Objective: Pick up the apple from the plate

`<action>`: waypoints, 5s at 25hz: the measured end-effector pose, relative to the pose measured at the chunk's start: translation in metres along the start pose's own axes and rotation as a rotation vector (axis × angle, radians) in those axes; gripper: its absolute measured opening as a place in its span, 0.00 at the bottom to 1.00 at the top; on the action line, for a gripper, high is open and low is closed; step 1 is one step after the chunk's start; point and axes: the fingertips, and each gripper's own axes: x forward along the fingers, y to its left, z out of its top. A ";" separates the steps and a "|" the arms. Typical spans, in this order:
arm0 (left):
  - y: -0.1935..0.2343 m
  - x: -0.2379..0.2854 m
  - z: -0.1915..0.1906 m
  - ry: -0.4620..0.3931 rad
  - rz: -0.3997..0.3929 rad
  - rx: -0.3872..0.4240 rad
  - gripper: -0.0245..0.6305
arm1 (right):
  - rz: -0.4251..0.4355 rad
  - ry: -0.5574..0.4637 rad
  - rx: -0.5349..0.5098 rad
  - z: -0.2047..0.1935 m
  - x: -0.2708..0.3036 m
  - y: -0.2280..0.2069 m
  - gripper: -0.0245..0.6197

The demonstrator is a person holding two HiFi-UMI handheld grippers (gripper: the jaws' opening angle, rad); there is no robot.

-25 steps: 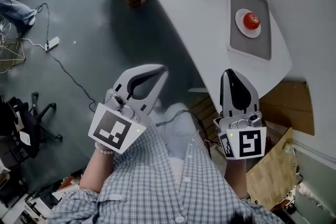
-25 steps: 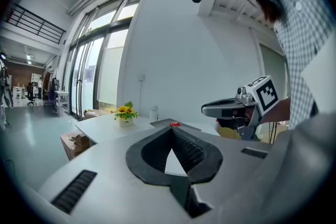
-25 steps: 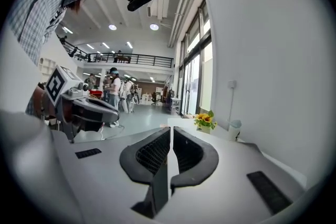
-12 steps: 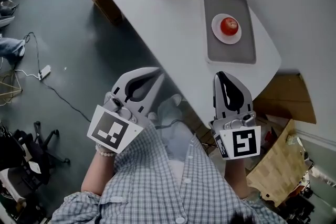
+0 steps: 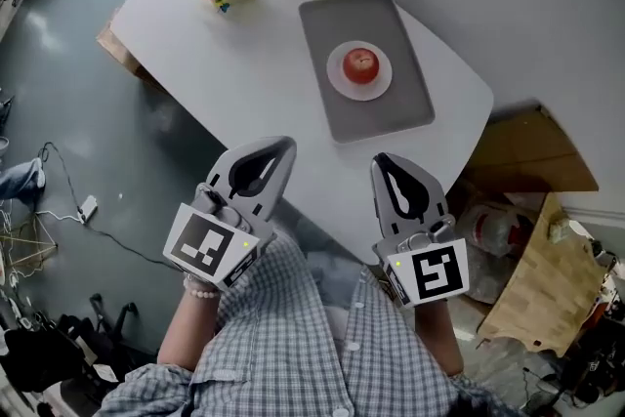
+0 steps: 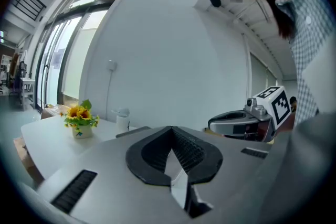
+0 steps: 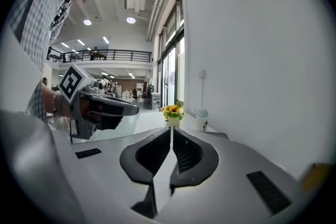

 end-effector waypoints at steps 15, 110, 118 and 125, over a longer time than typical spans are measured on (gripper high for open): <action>0.014 0.079 0.004 0.075 -0.216 0.002 0.05 | -0.249 0.080 0.171 -0.036 0.004 -0.042 0.09; 0.146 0.245 -0.148 0.855 -0.238 -0.156 0.16 | -0.473 0.566 0.837 -0.172 0.157 -0.134 0.17; 0.187 0.216 -0.146 0.840 -0.173 -0.195 0.15 | -0.382 0.592 0.811 -0.164 0.192 -0.101 0.17; 0.222 0.178 -0.152 0.840 -0.105 -0.239 0.15 | -0.300 0.617 0.777 -0.156 0.224 -0.072 0.17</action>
